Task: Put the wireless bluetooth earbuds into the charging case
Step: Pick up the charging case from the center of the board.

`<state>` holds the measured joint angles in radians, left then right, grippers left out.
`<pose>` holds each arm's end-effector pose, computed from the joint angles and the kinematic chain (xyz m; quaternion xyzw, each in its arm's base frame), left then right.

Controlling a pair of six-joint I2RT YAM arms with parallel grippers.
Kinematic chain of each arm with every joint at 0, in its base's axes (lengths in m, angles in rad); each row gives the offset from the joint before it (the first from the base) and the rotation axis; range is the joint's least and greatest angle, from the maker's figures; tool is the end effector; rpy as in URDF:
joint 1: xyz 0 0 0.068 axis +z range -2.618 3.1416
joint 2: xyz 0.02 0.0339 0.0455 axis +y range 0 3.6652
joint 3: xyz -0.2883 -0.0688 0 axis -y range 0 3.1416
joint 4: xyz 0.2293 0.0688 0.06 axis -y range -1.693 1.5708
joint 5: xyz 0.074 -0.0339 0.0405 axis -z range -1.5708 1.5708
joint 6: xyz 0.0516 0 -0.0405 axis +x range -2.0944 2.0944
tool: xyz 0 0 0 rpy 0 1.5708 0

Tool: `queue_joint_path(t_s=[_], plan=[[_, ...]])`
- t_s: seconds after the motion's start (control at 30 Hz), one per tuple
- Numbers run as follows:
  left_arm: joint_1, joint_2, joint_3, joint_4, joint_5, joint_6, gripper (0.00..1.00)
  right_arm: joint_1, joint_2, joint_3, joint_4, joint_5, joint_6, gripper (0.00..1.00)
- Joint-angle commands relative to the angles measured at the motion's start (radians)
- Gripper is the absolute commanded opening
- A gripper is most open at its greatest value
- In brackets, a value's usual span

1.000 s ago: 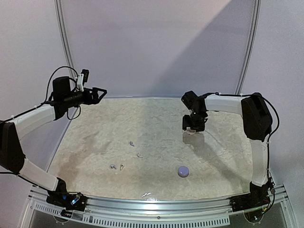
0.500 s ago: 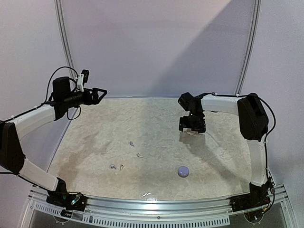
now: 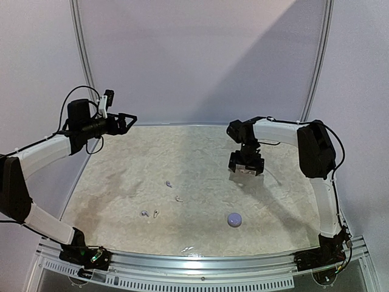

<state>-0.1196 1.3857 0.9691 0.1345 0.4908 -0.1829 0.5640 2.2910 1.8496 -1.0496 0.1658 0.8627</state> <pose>0.3105 -0.0618 0.3257 0.1213 0.7798 -0.2798 0.5468 0.3874 0.2350 0.1620 0.1514 0.9842 -0.0366 0.0842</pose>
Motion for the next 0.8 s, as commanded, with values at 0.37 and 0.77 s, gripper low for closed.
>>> queue_joint_path(t_s=[0.37, 0.77], plan=[[0.008, -0.007, 0.012, -0.008, 0.007, 0.052, 0.99, -0.059, 0.109, 0.162, -0.099, -0.088, -0.149, 0.81], [0.021, -0.004, 0.023, -0.002, -0.002, 0.066, 0.99, -0.069, 0.113, 0.153, -0.081, -0.146, -0.154, 0.55]])
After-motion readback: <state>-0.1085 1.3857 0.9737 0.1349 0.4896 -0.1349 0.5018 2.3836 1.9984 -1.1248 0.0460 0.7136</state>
